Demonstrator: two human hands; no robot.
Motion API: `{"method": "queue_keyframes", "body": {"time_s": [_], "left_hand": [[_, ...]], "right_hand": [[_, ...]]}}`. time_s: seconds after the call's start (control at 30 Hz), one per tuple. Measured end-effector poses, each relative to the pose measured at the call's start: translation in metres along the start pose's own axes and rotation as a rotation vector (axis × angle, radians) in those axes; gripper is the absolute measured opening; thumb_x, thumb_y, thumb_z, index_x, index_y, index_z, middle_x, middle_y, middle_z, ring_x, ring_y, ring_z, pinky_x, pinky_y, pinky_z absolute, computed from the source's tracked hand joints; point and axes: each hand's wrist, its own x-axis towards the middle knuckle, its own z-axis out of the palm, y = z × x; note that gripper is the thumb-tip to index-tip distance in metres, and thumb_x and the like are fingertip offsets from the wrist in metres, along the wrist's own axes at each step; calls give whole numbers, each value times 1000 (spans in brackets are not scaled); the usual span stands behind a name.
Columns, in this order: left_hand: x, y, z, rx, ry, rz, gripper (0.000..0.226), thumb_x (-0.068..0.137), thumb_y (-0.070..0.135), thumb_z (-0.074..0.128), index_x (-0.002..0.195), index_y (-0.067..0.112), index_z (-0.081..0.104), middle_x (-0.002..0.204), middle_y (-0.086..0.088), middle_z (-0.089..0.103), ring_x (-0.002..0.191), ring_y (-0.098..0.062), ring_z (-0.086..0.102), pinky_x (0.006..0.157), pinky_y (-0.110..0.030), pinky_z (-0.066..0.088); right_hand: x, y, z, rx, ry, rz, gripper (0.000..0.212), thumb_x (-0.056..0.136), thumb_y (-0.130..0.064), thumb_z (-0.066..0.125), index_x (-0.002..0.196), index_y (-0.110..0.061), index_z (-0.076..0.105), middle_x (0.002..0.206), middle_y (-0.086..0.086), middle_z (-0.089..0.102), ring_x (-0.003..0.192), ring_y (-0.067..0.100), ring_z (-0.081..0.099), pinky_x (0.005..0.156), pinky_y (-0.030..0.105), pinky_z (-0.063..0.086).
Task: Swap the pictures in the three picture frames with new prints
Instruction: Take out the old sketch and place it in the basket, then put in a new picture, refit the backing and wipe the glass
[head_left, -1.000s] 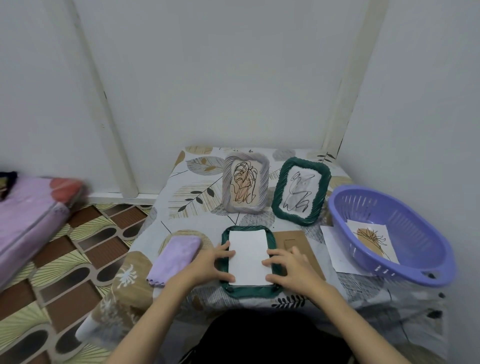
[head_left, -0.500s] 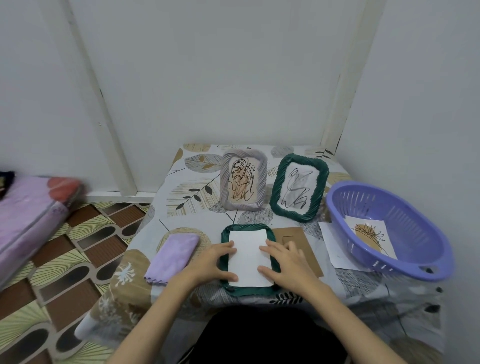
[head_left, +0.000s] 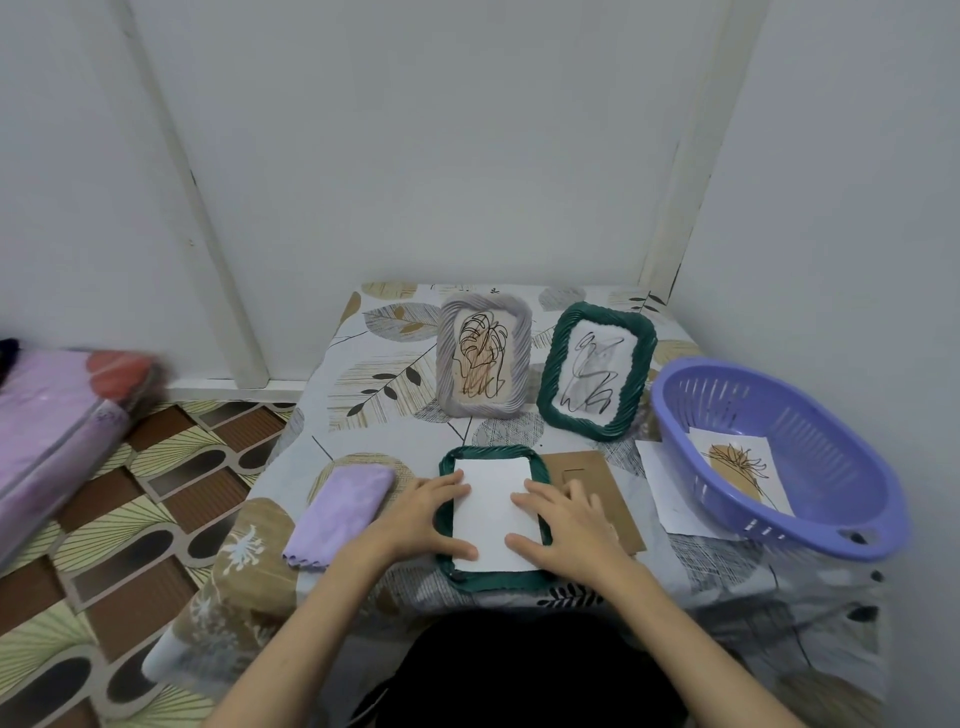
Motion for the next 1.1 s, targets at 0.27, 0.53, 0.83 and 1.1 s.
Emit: {"method": "queue_keyframes", "body": {"time_s": [0.27, 0.53, 0.83, 1.1], "left_hand": [[1, -2, 2, -17, 8, 9, 137, 23, 98, 38, 141, 27, 34, 153, 15, 20, 134, -18, 20, 114, -37, 18], [-1, -3, 3, -31, 12, 13, 135, 26, 97, 38, 142, 28, 33, 153, 15, 19, 133, -16, 20, 114, -35, 18], [-1, -4, 4, -54, 32, 22, 132, 29, 96, 41, 141, 27, 34, 153, 15, 20, 132, -14, 20, 114, -33, 18], [-2, -2, 2, -14, 69, 83, 137, 27, 100, 31, 139, 23, 37, 148, 12, 26, 118, -11, 25, 99, -18, 19]], "right_hand": [[-5, 31, 0, -63, 215, 511, 63, 84, -65, 39, 124, -17, 53, 143, 8, 34, 122, 28, 32, 95, 41, 31], [-4, 34, 3, 148, 255, 533, 61, 77, -53, 58, 123, -13, 55, 143, 10, 35, 128, 29, 28, 104, 39, 28], [3, 25, -40, 446, 454, 412, 60, 79, -43, 62, 131, -18, 44, 141, 6, 35, 125, 26, 34, 102, 46, 36], [-2, -30, -16, 525, 50, 190, 55, 80, -43, 61, 132, -30, 49, 139, 2, 41, 127, 20, 28, 107, 34, 28]]}}
